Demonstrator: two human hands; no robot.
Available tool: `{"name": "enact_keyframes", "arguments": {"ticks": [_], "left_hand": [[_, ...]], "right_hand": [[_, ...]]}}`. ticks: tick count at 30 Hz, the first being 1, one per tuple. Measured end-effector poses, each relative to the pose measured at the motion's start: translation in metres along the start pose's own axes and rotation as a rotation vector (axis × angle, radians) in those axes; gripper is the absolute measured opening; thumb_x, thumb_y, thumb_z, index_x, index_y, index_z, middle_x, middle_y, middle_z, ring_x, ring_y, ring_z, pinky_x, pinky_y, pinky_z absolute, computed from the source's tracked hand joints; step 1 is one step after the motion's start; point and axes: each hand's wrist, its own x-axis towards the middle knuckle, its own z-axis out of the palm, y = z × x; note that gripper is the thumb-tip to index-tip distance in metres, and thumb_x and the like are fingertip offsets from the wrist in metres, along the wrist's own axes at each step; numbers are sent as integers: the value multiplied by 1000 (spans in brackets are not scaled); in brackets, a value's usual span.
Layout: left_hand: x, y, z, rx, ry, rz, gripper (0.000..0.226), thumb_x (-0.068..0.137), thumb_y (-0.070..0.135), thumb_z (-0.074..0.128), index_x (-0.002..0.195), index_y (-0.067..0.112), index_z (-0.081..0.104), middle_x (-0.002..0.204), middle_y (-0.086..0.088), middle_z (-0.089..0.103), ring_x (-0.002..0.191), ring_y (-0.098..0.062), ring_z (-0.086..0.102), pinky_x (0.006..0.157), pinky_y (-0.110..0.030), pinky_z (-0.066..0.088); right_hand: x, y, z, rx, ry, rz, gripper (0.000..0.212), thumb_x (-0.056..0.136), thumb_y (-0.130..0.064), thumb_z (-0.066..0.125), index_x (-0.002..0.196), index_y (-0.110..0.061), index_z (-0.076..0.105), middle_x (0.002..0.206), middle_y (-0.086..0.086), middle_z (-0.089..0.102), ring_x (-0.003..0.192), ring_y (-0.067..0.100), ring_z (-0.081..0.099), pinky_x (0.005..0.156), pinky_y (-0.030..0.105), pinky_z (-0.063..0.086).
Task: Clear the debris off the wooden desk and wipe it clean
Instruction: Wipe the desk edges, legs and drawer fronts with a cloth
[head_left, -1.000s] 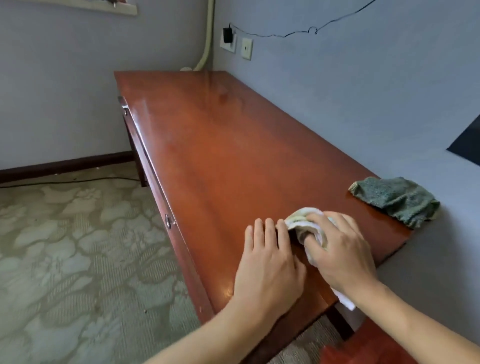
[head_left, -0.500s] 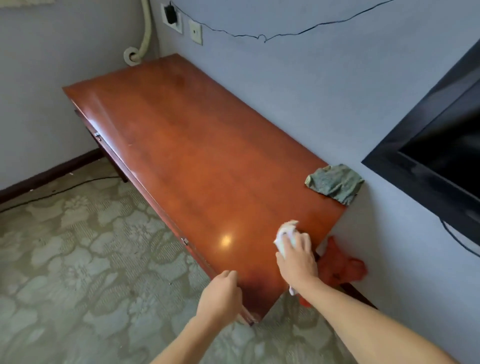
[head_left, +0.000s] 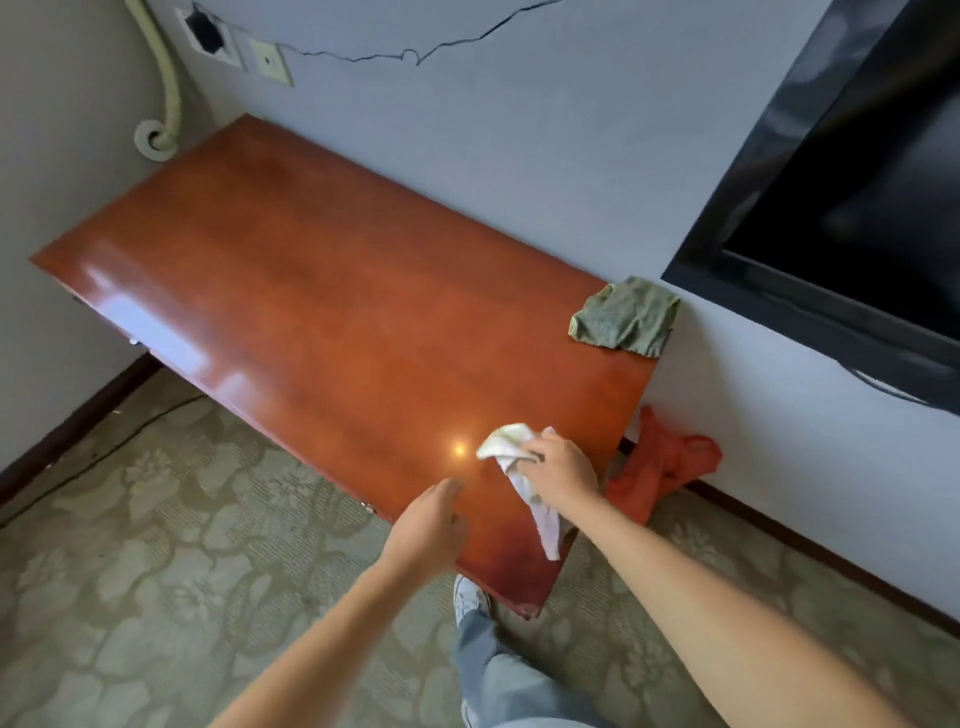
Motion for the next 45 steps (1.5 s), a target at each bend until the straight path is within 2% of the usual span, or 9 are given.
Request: {"name": "enact_keyframes", "arguments": {"ticks": [4,9,13,20,24,28,35,39,45], "left_hand": [[31,4,-20,-42,-21,29,58,96,16,59,152,15,44,143,-4,60,130,-20,58,101,-28,45],[63,29,-43,-381,-95,86,73,86,29,81,147,19,43,142,-2,55,127,-19,57,100,-30,48],[83,48,-79,-655,-338,227,90,80,2,87,150,29,36,132,13,58,112,9,62,86,-12,51],[122,50,-129,-164,-607,450,67,75,32,91,133,32,57,102,14,69,87,-5,64,76,-28,54],[140,31,-155,-263,-628,500,17,89,26,82,93,15,69,69,8,60,62,-10,53,59,-31,43],[137,22,-178,-325,-622,499,41,103,39,64,73,10,65,63,7,60,57,-10,50,56,-29,41],[157,27,-195,-770,-735,100,43,105,40,56,105,4,79,101,-20,77,92,-28,75,87,-36,57],[190,33,-183,-557,-460,207,61,102,55,52,97,-3,72,82,-11,71,76,-25,65,63,-30,51],[229,-27,-149,39,-348,17,45,80,39,59,110,7,67,107,-11,68,97,-31,65,84,-39,54]], "right_hand": [[2,-15,-19,178,201,-6,14,94,-23,69,103,-20,79,132,-12,52,124,12,46,100,32,42],[-18,-39,-50,461,183,74,21,91,-17,62,72,-17,55,63,-10,46,64,9,44,62,33,34],[-25,-57,-73,723,10,63,19,96,-7,64,89,-21,74,77,-10,67,77,6,59,72,26,44],[-24,-84,-83,1034,175,197,14,92,-13,72,104,-8,68,97,8,75,95,22,71,89,41,50],[-29,-104,-79,793,312,310,16,86,-17,80,92,-10,67,84,-1,70,81,14,66,77,35,47],[-36,-122,-66,625,356,421,31,87,-35,81,92,-10,64,83,-4,65,76,9,60,68,29,42],[-23,-146,-46,968,317,532,35,82,-37,82,101,-9,72,91,4,76,87,22,73,77,38,53],[11,-128,-54,721,653,691,55,84,-60,67,81,-5,63,72,2,65,64,19,59,59,35,47],[32,-89,0,337,266,944,40,86,-34,65,117,-9,61,116,8,66,99,27,67,70,35,52]]}}
